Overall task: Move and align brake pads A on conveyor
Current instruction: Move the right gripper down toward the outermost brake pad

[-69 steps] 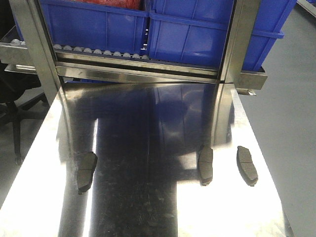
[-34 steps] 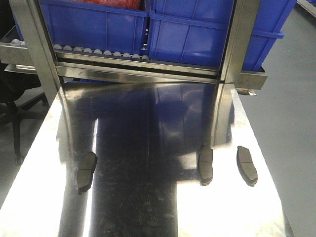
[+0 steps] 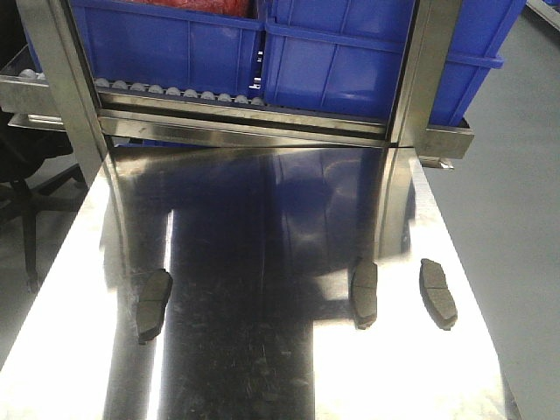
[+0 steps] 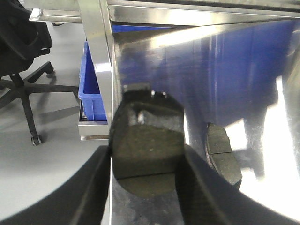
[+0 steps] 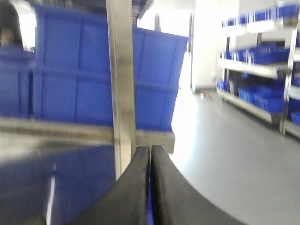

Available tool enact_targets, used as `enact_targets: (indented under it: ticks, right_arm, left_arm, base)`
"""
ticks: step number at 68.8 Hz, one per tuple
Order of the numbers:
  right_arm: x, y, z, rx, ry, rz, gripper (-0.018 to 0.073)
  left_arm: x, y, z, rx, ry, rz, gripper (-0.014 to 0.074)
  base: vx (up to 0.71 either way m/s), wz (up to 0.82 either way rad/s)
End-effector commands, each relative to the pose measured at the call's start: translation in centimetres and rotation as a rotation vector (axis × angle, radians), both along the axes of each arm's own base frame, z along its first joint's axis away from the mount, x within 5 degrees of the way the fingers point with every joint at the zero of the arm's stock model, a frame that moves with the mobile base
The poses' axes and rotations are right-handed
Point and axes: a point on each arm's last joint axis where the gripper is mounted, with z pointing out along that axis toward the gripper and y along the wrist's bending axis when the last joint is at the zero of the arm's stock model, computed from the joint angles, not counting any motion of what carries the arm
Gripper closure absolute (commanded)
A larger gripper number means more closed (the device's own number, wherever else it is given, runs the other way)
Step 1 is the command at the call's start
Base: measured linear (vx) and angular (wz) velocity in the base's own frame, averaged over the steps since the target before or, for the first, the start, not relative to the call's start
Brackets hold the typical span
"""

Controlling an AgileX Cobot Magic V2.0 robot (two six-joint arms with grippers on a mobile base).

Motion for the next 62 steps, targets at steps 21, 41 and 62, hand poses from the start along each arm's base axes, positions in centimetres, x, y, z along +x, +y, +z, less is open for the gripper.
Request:
enact_targets:
  ticks: [21,41,62]
  right_arm:
    - [1.5,-0.2,9.7,0.021,0.105,-0.007,0.0569]
    - [6.1,-0.4,11.0,0.128,0.501,0.010,0.0569]
    - [8.2,-0.4,8.9,0.189,0.684,0.021,0.0553]
  left_arm:
    - [0.4,-0.1,1.8,-0.029,-0.126,0.002,0.0603]
    - [0.4,-0.1,1.8,-0.029,-0.126,0.002,0.0603]
    - [0.4,-0.1,1.8,-0.029,-0.126,0.002,0.0603]
  base:
    - [0.00,0.00]
    - [0.00,0.00]
    - [0.00,0.00]
